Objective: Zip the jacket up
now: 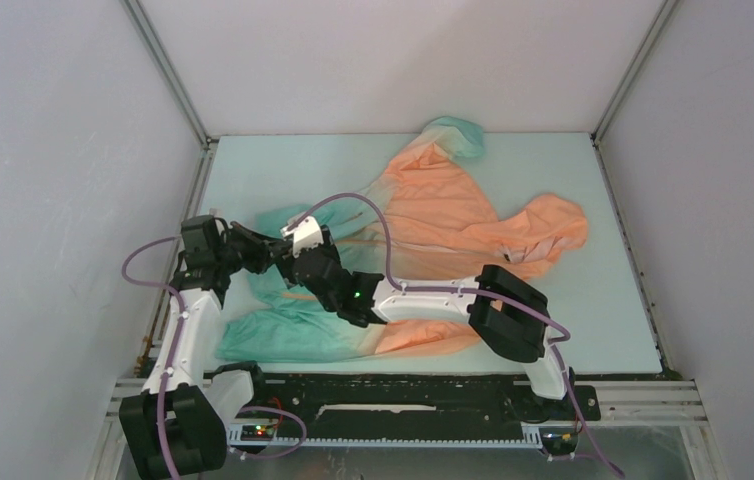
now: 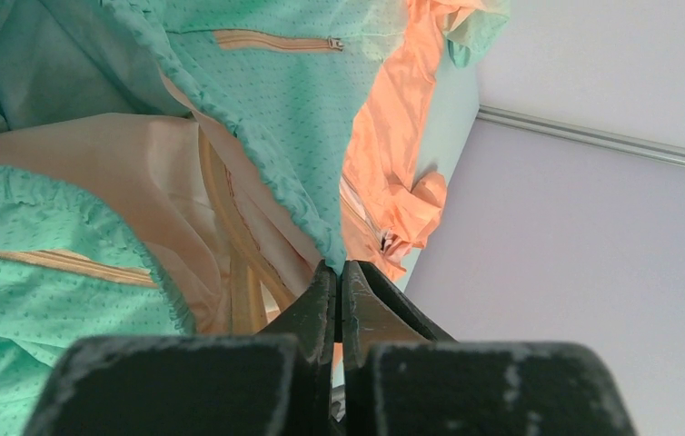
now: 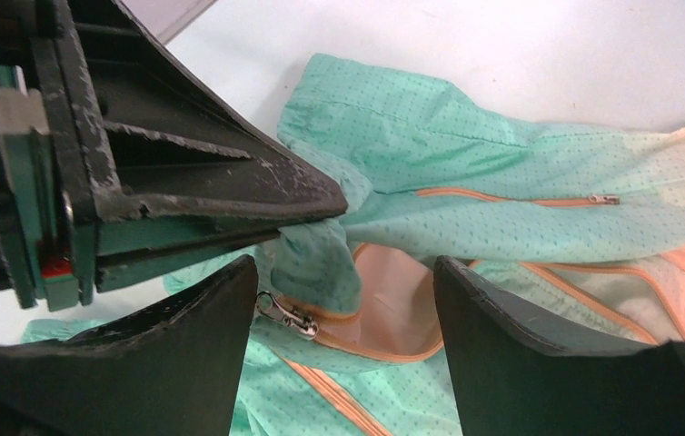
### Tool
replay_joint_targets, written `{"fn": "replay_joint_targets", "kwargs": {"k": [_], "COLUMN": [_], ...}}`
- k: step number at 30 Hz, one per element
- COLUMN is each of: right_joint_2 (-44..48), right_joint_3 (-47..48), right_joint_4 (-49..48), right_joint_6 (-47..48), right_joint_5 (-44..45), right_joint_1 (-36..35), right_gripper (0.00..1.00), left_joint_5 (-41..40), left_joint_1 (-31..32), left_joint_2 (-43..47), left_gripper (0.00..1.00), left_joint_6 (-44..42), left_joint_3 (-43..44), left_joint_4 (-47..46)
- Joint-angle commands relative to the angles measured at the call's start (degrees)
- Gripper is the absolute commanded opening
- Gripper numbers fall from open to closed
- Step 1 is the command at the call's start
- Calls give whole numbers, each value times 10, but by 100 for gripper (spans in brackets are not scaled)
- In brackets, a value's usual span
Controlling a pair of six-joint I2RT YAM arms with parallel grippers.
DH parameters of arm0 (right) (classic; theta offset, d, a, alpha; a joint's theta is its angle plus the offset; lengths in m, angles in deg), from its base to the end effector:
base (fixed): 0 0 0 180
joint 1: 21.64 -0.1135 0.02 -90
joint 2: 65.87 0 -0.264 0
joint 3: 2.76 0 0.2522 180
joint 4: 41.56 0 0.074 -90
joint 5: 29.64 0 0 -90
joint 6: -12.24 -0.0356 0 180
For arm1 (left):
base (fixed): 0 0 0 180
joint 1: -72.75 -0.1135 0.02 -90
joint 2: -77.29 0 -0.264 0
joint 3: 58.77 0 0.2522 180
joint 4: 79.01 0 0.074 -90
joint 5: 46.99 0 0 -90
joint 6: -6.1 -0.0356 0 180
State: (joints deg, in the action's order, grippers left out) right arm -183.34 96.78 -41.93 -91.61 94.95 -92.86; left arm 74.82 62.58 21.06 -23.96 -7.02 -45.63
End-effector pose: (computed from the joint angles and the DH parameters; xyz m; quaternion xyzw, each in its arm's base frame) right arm 0.1737 0.4482 0.2389 -0.2156 0.7601 0.2047 0.5779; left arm 0.2071 0.0181 0.2493 -0.3976 0.7763 -0.4012 0.2798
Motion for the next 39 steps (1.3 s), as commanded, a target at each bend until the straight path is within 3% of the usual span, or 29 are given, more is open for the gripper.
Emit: {"fn": "replay_joint_targets", "kwargs": {"k": [1,19,28,34,39], "right_joint_2": [46,80,83,128,176], "right_joint_3": [-20,-61,-85,-159,-257], "right_joint_4": [-11,-19,-56,-113,-195], "right_joint_6": [-2,-10,-36,-47,-55], "right_joint_5": [24,20,-56,-177,-389], "right_joint_1": [-4,-9,2,33,92], "right_gripper": [72,70,57,69,71], "left_joint_5": [12,4,8,11,16], "left_joint_1": [-6,-8,-8,-8,-8], "left_joint_2": [10,8,8,8,8], "left_gripper": [0,0,0,0,0], "left_joint_6": [-10,-17,-18,-21,-27], "left_joint_3": [5,7,8,10,11], "left_joint_4": [0,5,6,7,10]}}
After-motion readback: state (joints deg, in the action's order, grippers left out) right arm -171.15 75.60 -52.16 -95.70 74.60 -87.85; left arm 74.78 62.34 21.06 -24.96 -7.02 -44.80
